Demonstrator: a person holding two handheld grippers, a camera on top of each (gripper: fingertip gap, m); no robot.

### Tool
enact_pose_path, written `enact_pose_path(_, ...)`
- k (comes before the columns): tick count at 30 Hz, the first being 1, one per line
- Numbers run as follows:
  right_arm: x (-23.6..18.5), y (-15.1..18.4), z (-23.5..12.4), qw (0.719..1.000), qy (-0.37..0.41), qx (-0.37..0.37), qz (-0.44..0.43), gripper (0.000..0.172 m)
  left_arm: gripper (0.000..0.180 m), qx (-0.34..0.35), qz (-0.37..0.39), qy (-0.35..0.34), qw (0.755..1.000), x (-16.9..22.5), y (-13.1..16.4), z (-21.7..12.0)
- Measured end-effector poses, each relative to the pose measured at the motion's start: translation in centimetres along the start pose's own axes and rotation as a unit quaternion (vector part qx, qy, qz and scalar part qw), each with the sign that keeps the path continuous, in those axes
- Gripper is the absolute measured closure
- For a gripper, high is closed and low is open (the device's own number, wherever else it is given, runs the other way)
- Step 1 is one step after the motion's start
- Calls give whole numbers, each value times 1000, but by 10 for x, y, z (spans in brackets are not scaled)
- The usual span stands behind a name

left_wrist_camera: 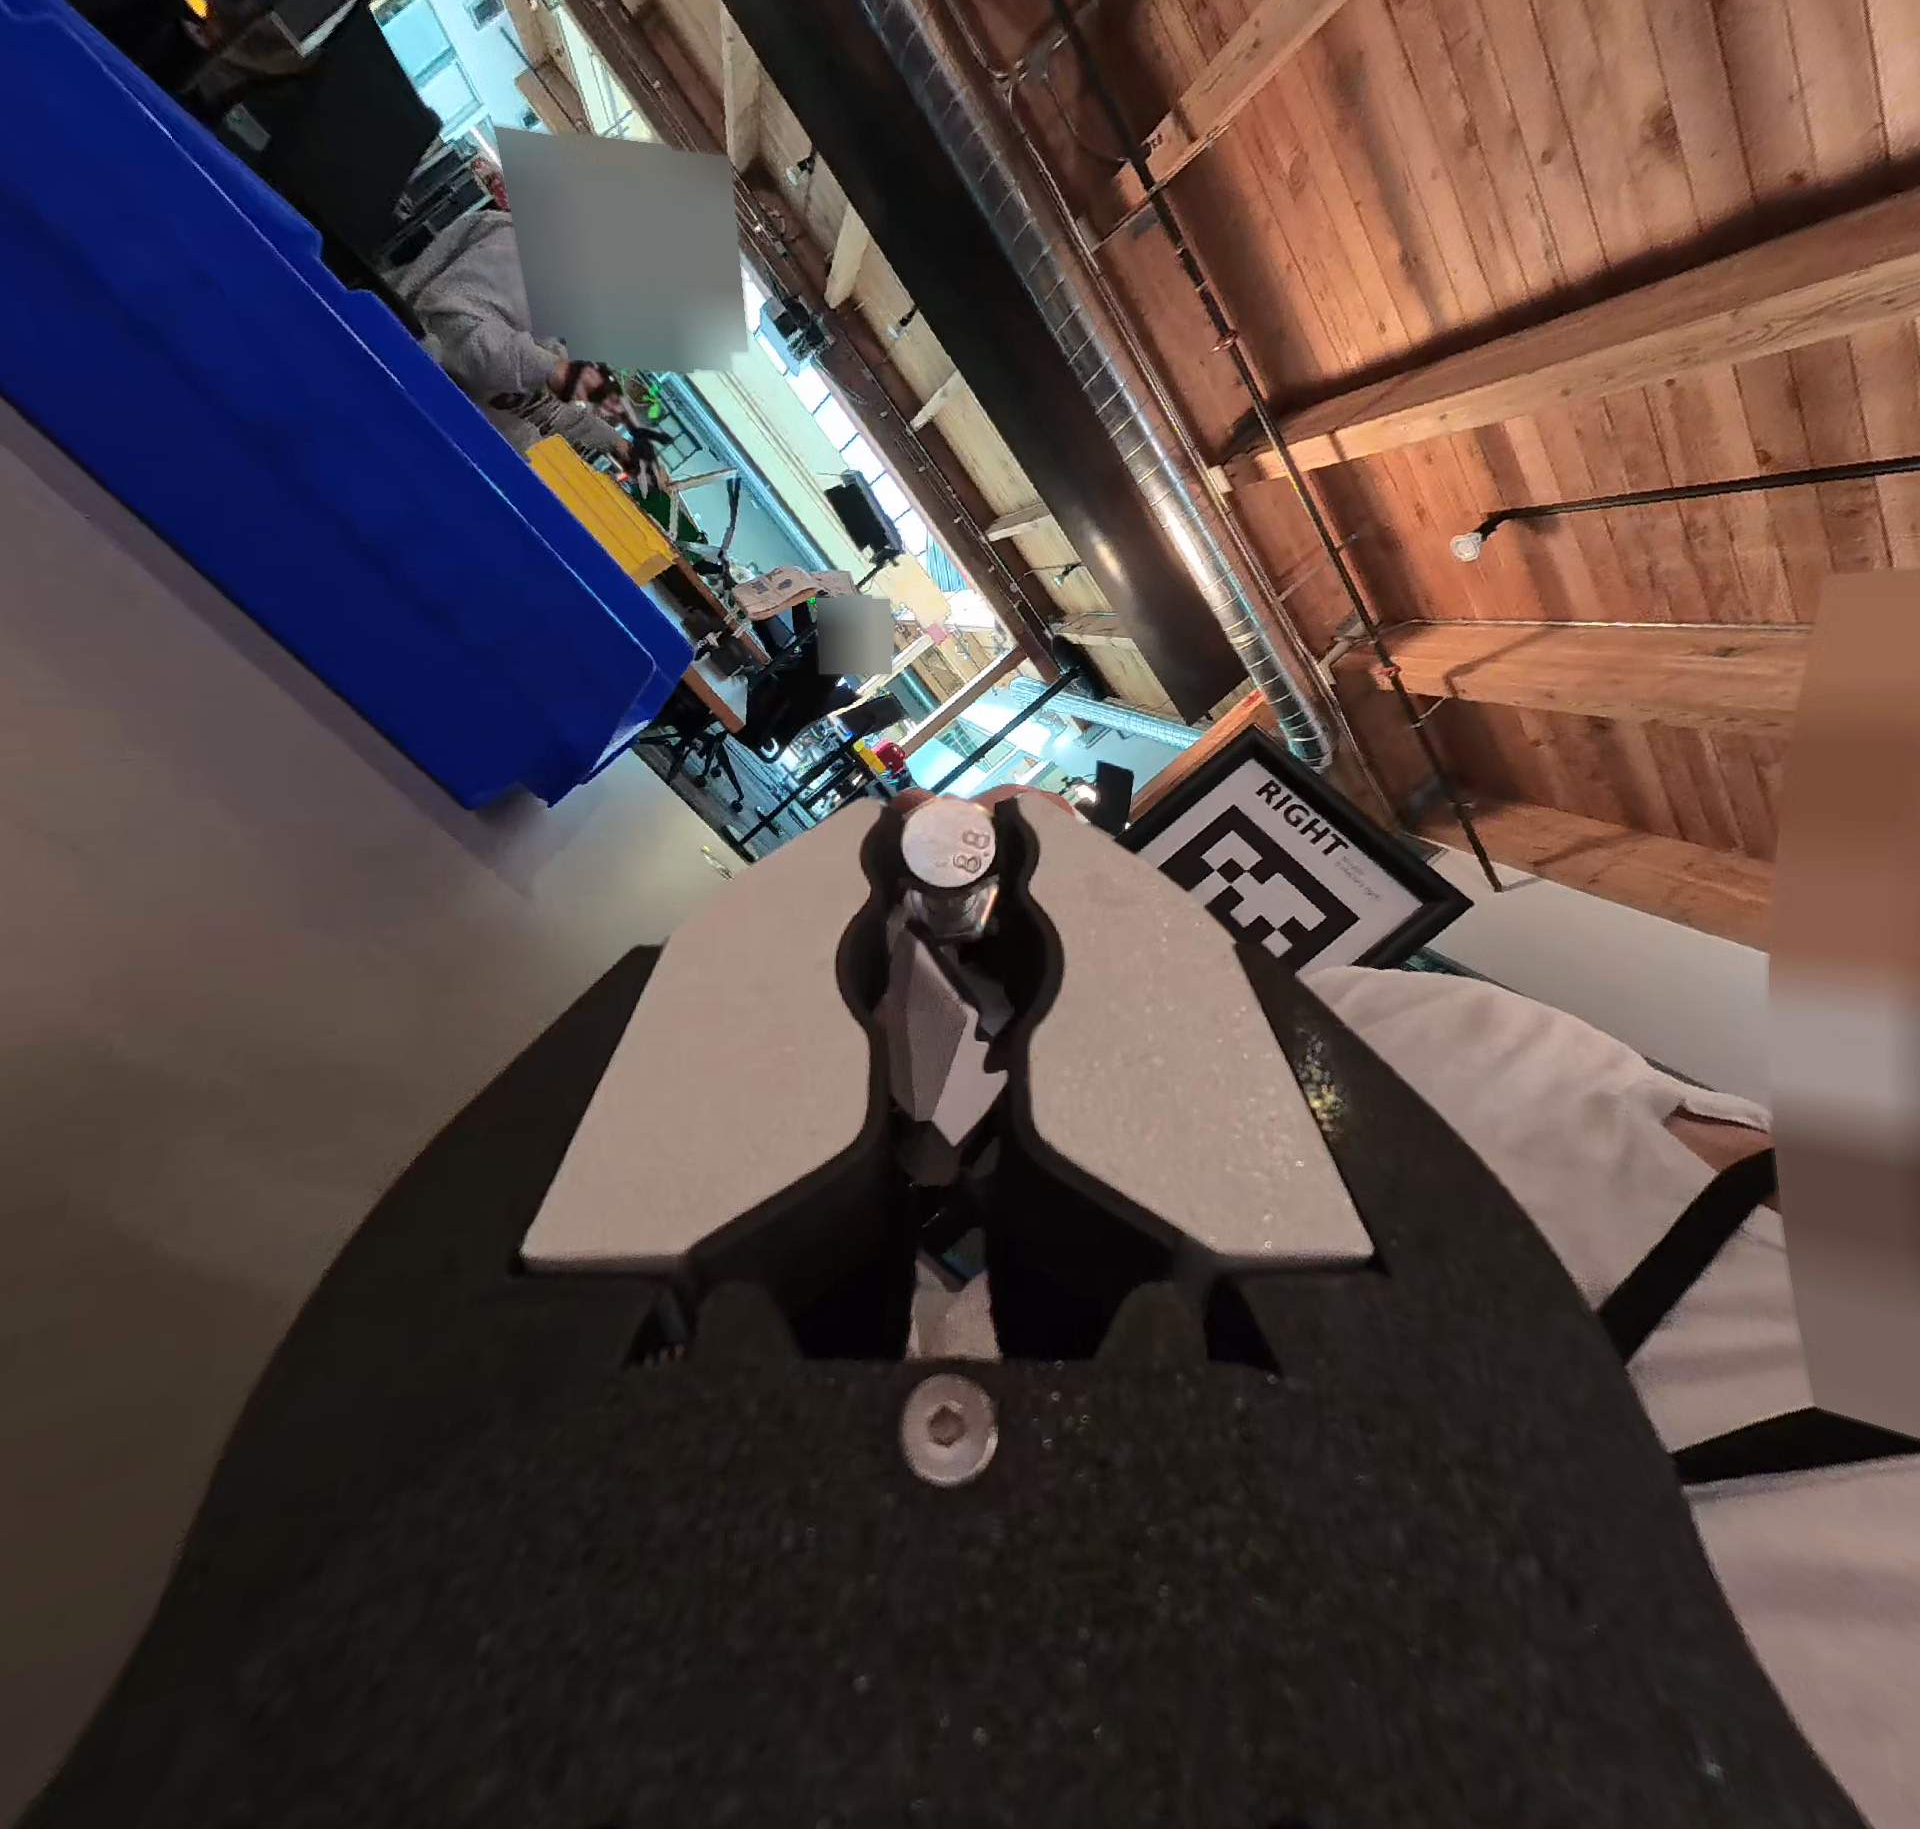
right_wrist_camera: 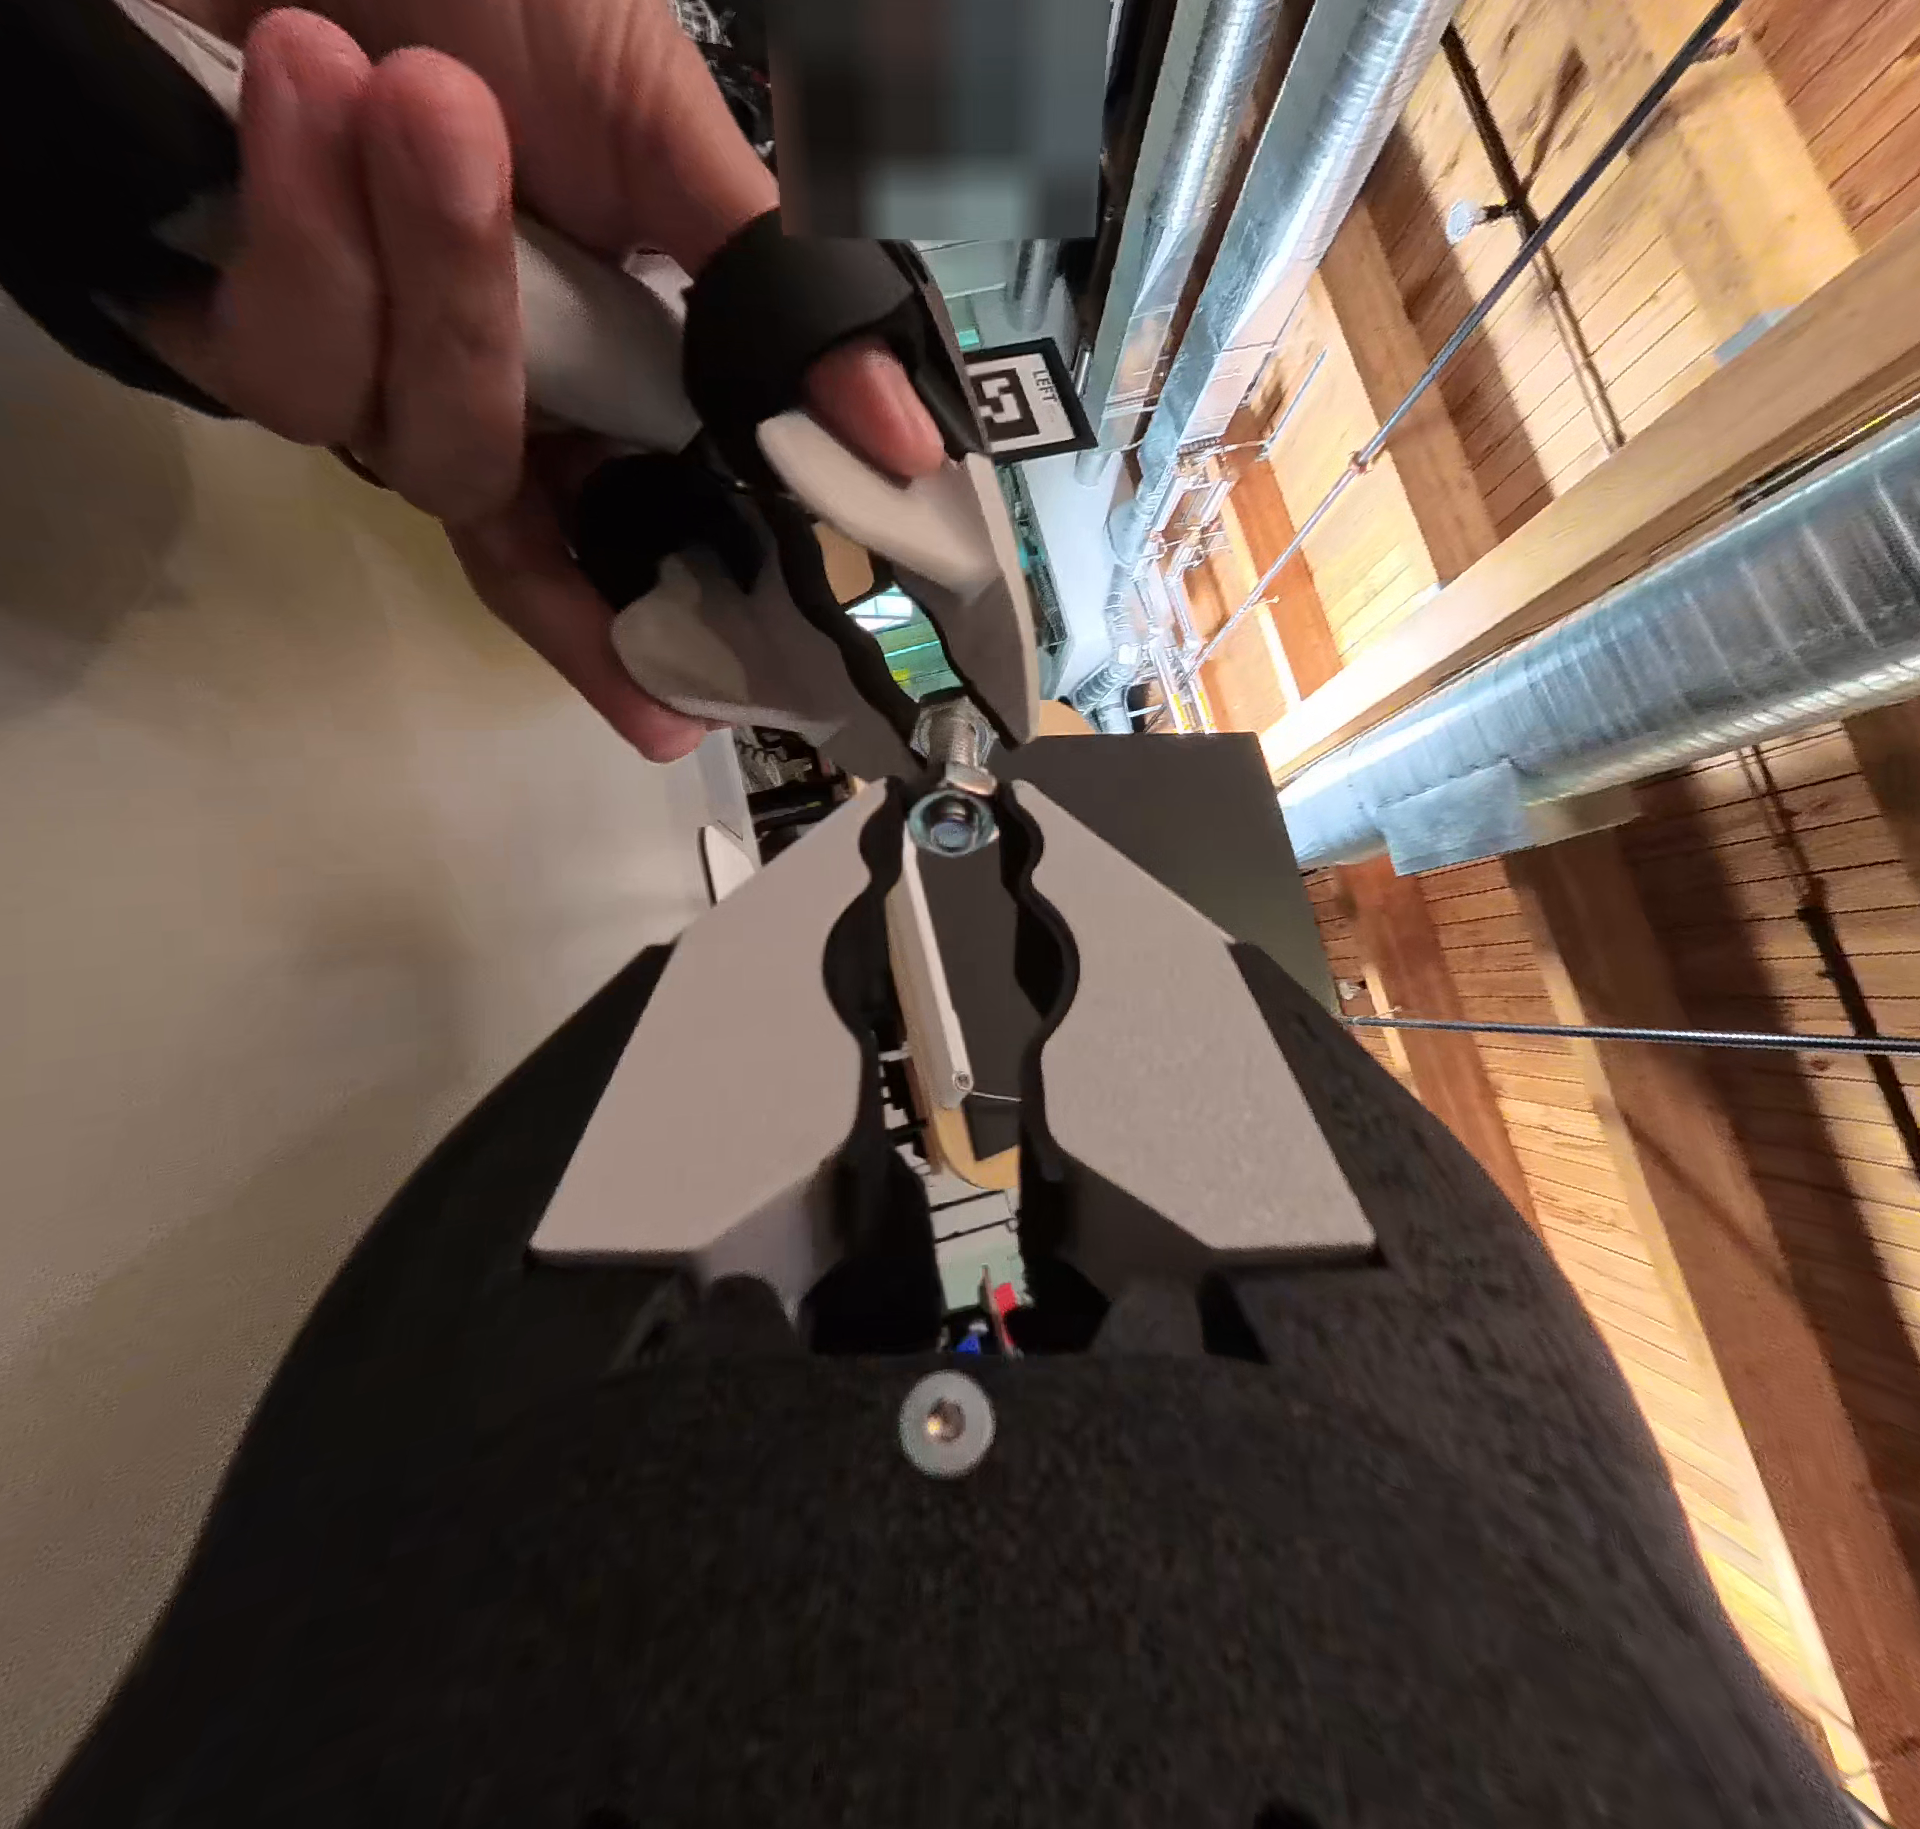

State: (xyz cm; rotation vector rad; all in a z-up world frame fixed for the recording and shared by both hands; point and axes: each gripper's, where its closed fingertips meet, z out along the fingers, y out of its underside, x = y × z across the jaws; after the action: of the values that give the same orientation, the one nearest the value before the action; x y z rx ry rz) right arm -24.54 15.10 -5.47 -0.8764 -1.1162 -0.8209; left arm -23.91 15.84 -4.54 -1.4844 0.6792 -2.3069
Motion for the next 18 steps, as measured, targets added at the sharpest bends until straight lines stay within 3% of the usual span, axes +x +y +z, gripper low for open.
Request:
enact_pose_path(2, -1, 2, 0, 999, -24, -5, 47, 155, 163, -3, 3, -4, 1000, -1, 0, 0)
enact_pose_path(4, -3, 4, 0, 984, -74, -3, 165, 155, 163, -15, 12, -10, 1000, -3, 2, 0)
enact_pose_path(6, -1, 4, 0, 936, -141, 6, 323, 155, 163, -27, 29, -11, 999, -2, 4, -1)
enact_pose_path(7, 1, 2, 0, 888, -179, 16, 422, 155, 163, -34, 38, -6, 999, 1, 4, -1)
enact_pose_path(8, 3, -1, 0, 823, -222, 33, 522, 155, 163, -44, 45, 4, 998, 5, 6, -2)
enact_pose_path(11, 8, -3, -2, 547, -346, 47, 761, 155, 163, -100, 89, 3, 991, 9, 17, -4)
enact_pose_path(13, 4, -2, -5, 379, -395, 23, 837, 155, 163, -139, 143, -24, 980, 5, 27, -4)
enact_pose_path(14, 2, -2, -8, 309, -413, 13, 857, 155, 163, -145, 165, -32, 975, 4, 28, -4)
enact_pose_path(15, 2, -3, -11, 267, -422, 17, 866, 155, 163, -146, 177, -33, 973, 6, 28, -4)
enact_pose_path(16, 2, -4, -13, 259, -423, 26, 868, 155, 163, -141, 184, -32, 972, 8, 27, -2)
enact_pose_path(17, 3, -4, -14, 278, -419, 34, 864, 155, 163, -136, 187, -31, 972, 9, 27, -1)
enact_pose_path(18, 4, -3, -16, 317, -413, 44, 853, 154, 163, -137, 186, -30, 972, 9, 28, 1)
